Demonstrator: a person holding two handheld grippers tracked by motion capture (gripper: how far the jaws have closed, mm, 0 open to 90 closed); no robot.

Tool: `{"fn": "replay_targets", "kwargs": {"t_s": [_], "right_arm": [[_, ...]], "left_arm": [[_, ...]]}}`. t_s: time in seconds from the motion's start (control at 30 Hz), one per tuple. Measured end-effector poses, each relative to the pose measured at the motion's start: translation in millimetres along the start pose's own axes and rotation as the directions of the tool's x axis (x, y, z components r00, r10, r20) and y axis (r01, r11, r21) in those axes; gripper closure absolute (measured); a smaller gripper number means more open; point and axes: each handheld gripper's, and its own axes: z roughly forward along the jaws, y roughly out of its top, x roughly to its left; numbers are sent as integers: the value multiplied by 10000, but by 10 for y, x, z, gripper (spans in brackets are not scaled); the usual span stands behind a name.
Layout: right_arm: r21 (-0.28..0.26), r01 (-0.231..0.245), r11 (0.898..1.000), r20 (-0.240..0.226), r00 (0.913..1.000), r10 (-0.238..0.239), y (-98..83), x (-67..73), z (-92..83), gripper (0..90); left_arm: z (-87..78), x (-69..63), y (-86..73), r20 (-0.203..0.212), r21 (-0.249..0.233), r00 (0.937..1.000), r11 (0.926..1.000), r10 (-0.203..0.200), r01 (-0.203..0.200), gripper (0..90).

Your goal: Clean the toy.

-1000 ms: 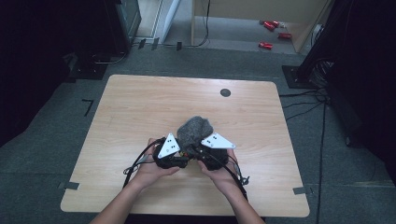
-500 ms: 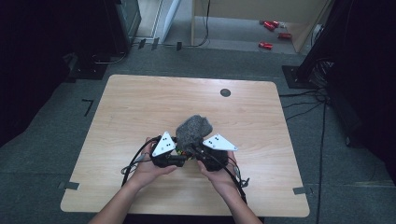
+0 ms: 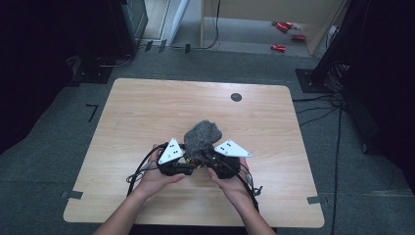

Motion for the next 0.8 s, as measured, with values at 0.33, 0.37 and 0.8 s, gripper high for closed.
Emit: {"fn": "replay_targets", "kwargs": {"t_s": [0.33,0.37,0.8], "right_arm": [[133,-204,9997,9,9998,204,20,12,-19,785],[101,-128,9999,-32,9999,129,29,50,-26,785],[-5,-57,10000,245,9997,57,37,0,-38,784]], "left_arm": [[-31,32,-7,226,-59,9997,10000,36,-34,357],[-33,28,-4,257,-108,9997,9999,30,-27,357],[-86,30,10,297,-432,9993,9989,207,-194,357]]}}
